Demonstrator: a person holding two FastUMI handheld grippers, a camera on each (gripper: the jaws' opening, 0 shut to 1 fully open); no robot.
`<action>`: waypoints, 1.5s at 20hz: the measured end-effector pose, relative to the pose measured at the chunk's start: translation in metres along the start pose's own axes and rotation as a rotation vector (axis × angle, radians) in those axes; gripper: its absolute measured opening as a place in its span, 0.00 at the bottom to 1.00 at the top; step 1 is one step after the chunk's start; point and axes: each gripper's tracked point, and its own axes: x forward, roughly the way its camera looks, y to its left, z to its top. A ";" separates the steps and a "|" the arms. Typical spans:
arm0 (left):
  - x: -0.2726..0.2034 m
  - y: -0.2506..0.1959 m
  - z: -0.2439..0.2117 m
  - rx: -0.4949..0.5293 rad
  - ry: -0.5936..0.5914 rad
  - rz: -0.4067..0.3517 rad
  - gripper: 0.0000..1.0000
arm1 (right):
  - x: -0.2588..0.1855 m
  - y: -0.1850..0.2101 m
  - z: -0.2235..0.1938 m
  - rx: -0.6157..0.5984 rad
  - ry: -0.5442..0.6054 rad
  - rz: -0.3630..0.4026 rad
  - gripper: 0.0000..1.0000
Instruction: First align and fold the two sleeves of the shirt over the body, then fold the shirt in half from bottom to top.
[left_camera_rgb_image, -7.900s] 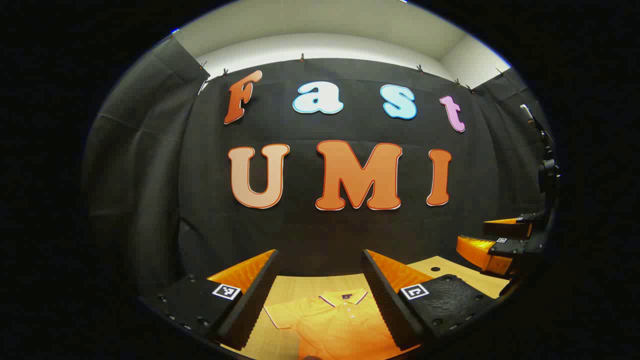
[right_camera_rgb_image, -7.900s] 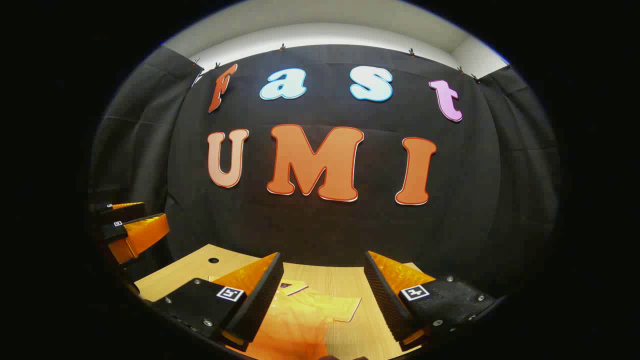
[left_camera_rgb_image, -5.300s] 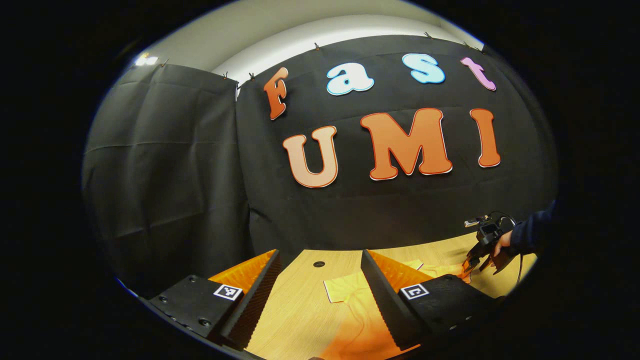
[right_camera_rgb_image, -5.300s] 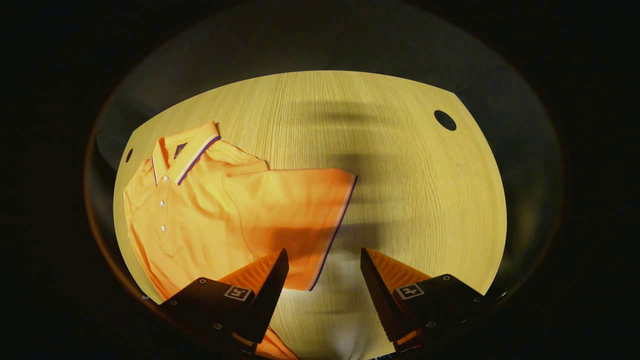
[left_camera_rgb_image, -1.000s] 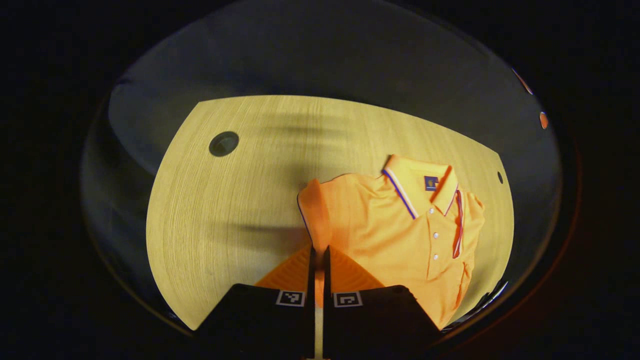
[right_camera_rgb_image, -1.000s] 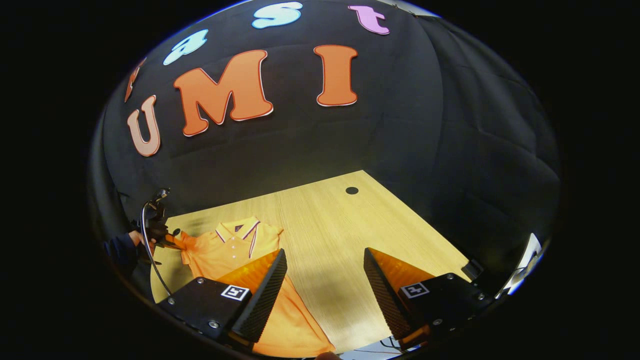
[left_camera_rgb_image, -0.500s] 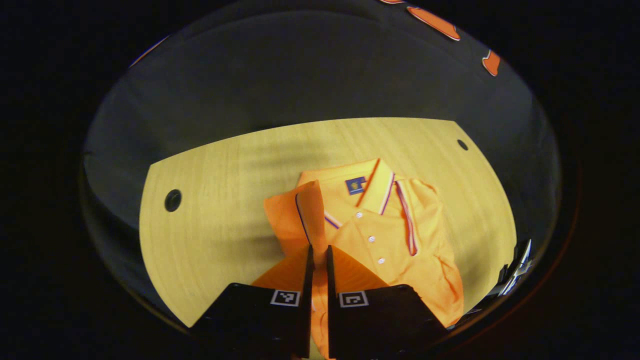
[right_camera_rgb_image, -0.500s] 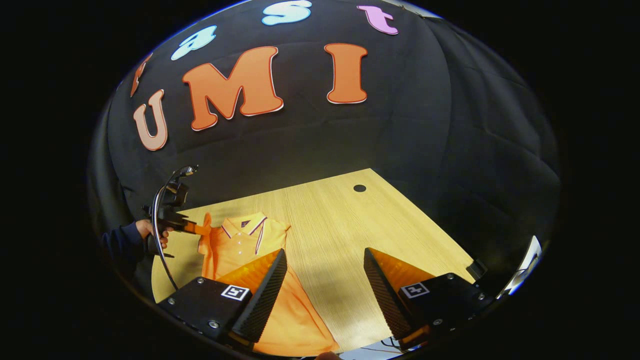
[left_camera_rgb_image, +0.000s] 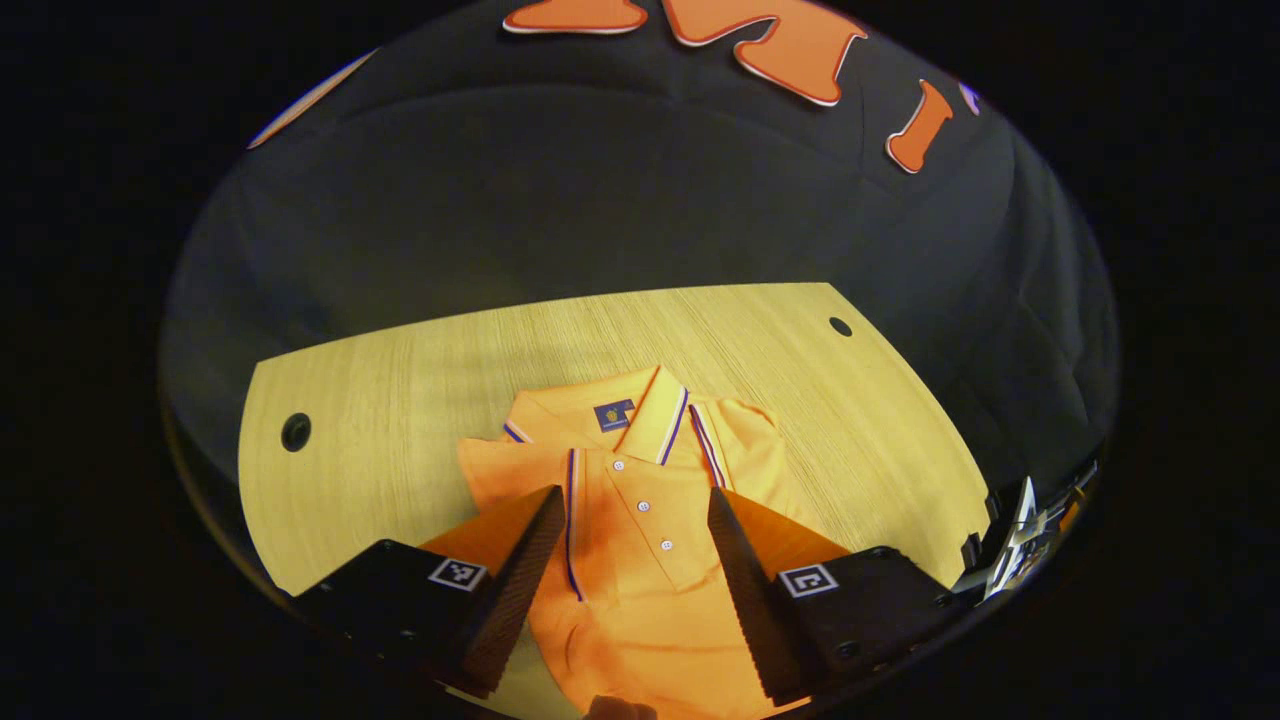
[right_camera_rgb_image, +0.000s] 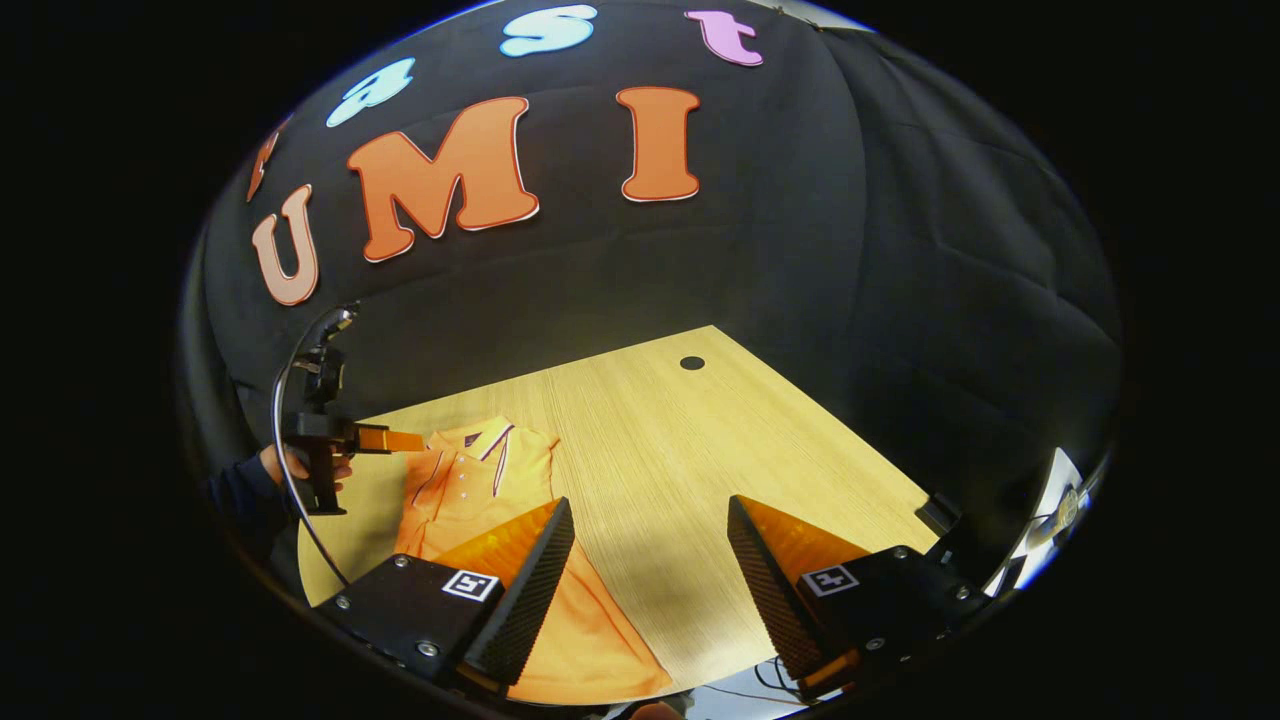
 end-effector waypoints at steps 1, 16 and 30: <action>-0.015 -0.001 0.004 0.004 -0.039 0.018 0.90 | 0.002 0.003 0.005 -0.015 -0.022 0.010 0.94; -0.314 -0.051 0.017 0.011 -0.801 0.362 0.98 | -0.024 0.069 0.041 -0.228 -0.328 0.332 0.94; -0.305 -0.051 -0.172 -0.088 -0.421 0.497 0.98 | -0.023 0.046 -0.115 -0.310 0.065 0.463 0.95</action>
